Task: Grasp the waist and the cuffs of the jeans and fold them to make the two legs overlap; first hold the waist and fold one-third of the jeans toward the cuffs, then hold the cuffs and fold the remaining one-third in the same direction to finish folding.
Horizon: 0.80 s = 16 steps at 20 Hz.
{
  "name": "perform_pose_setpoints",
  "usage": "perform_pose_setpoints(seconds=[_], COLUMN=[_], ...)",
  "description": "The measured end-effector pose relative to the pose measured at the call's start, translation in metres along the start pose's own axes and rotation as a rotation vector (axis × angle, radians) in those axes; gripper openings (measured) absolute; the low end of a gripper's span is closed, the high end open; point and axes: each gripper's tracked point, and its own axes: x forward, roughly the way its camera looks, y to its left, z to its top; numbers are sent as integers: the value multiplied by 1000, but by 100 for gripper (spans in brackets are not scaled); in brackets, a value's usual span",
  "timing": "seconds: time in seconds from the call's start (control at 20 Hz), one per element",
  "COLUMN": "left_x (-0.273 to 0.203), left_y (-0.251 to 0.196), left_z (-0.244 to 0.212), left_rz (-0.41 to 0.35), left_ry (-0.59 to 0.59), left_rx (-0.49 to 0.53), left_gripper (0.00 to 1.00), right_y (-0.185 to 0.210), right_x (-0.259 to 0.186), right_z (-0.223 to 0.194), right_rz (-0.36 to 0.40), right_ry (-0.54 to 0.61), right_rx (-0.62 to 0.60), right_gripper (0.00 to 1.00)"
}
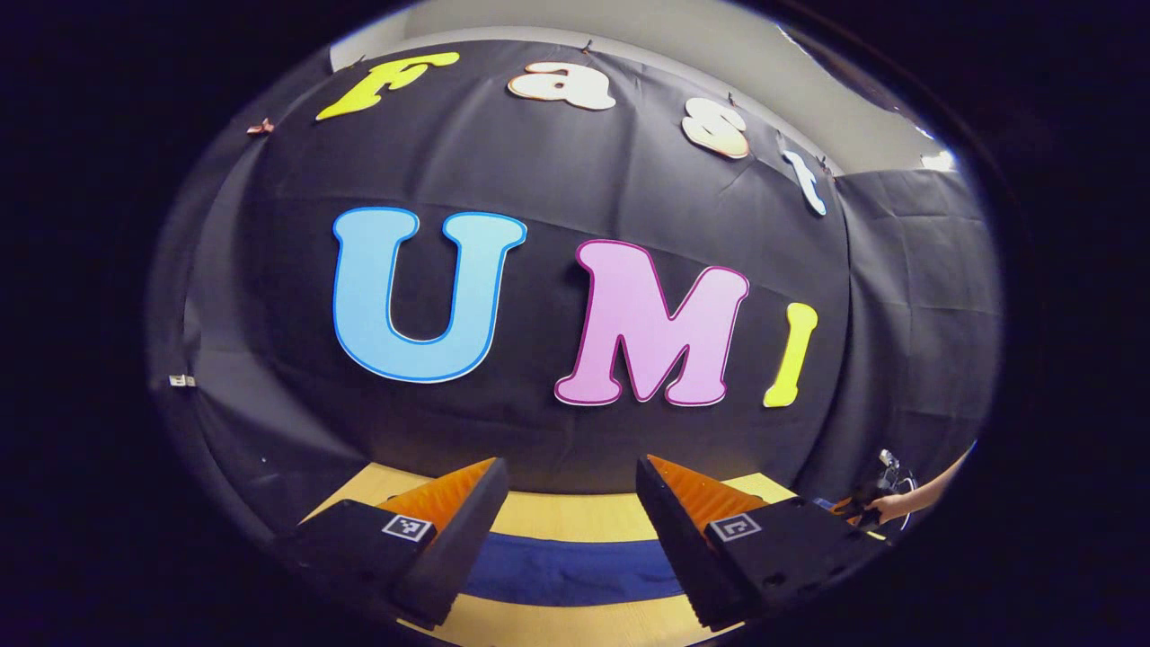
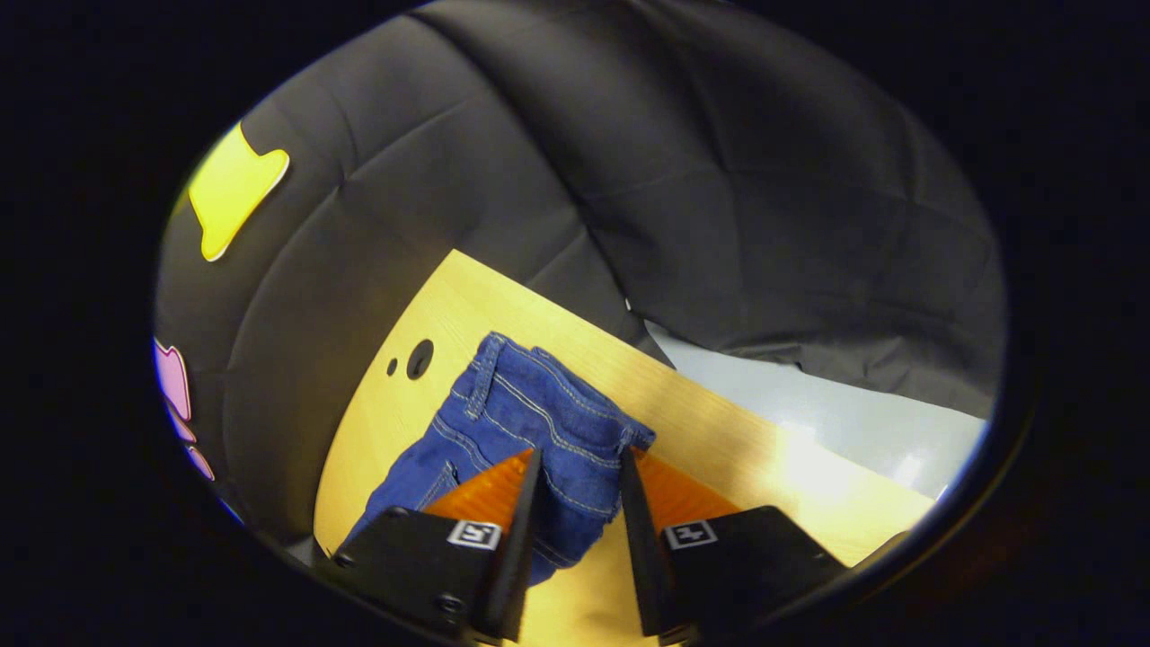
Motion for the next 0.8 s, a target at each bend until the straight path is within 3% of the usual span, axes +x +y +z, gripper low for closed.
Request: perform_pose_setpoints(seconds=[0.1,0.2,0.25,0.55,0.7,0.8], left_x=[-5,-14,-19,-54,-68,-74], left_y=[-4,5,12,60,90,112], left_z=[3,1,3,9,4,-8], left_rz=[-17,-19,-14,21,39,66], left_ry=[3,27,29,39,46,73], left_rx=[2,19,34,5,-55,-89], left_gripper=[96,96,96,96,96,96], right_y=[7,26,38,182,276,325], right_x=[-7,-25,-35,-138,-203,-227], right_z=[11,18,24,28,-6,-53], right_rz=[2,33,46,264,417,492], right_ry=[-35,-102,-136,-284,-322,-309], right_rx=[-22,-83,-123,-250,-318,-393], right_gripper=[28,10,18,17,16,15])
